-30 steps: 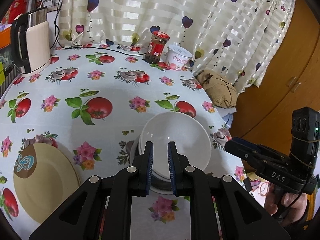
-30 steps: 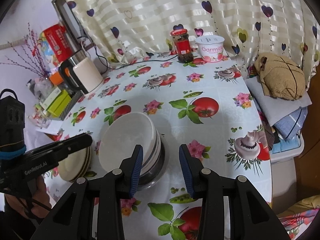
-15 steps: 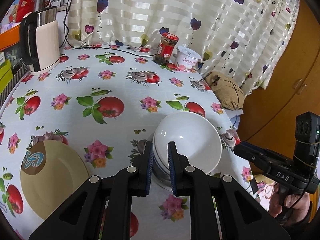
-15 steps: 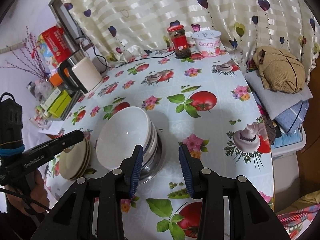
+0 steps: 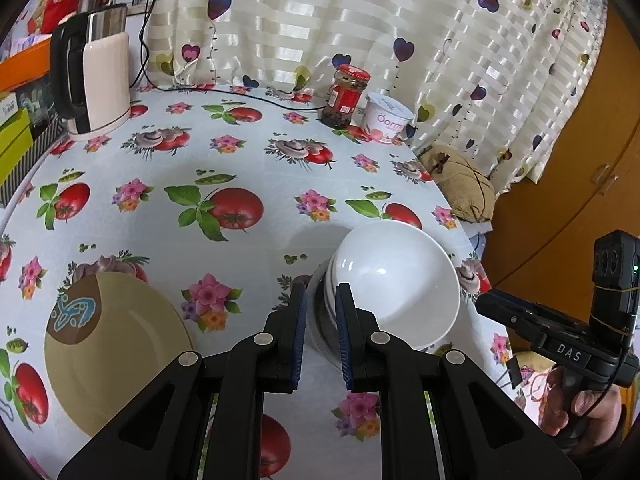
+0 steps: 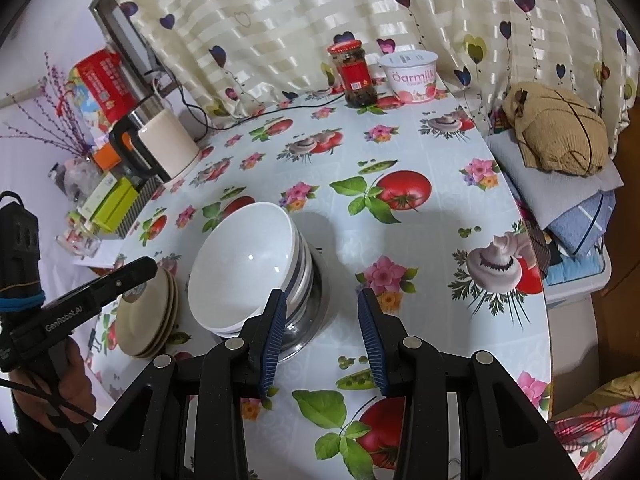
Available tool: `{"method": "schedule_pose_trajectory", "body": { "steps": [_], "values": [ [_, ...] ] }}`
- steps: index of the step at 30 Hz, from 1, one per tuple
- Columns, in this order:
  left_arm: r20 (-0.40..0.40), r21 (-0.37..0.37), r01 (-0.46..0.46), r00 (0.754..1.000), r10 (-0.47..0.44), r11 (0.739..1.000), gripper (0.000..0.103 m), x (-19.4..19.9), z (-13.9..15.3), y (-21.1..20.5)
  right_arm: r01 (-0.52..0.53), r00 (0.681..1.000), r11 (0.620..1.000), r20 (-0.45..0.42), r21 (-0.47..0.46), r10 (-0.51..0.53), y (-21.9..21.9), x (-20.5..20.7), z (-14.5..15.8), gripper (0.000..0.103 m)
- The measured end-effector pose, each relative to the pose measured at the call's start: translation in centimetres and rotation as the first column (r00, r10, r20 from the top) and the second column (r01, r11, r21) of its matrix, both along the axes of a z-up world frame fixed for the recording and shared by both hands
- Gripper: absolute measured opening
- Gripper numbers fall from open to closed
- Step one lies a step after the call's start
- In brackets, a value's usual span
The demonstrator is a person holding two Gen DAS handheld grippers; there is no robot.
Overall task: Organize plates and bowls
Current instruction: 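Lift the steel bowl with its nested white bowls using the left gripper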
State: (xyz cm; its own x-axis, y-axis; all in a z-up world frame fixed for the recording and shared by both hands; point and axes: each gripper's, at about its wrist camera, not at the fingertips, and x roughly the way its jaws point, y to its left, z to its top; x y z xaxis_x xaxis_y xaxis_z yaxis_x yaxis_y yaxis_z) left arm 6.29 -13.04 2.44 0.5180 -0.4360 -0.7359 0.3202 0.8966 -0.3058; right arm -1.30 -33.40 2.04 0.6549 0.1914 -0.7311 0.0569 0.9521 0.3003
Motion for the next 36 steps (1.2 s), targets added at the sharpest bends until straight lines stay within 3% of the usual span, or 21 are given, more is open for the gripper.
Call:
{"method": "schedule_pose_trajectory", "body": {
  "steps": [8, 19, 36],
  "values": [
    [-0.069, -0.049, -0.017, 0.998, 0.013, 0.999, 0.015, 1.2, -1.8, 1.4, 0.017, 0.999, 0.999, -0.037, 0.036, -0.016, -0.6, 0.6, -1.3, 0.036],
    [-0.169, -0.085, 0.019, 0.985, -0.033, 0.996, 0.016, 2.2, -4.6, 0.8, 0.014, 0.995, 0.997, -0.103, 0.082, -0.005, -0.7, 1.7, -4.0, 0.025],
    [-0.241, -0.105, 0.055, 0.967, -0.079, 0.993, 0.015, 2.8, -6.7, -0.3, -0.020, 0.989, 0.993, -0.144, 0.118, 0.037, 0.0, 3.0, -5.8, 0.021]
  ]
}}
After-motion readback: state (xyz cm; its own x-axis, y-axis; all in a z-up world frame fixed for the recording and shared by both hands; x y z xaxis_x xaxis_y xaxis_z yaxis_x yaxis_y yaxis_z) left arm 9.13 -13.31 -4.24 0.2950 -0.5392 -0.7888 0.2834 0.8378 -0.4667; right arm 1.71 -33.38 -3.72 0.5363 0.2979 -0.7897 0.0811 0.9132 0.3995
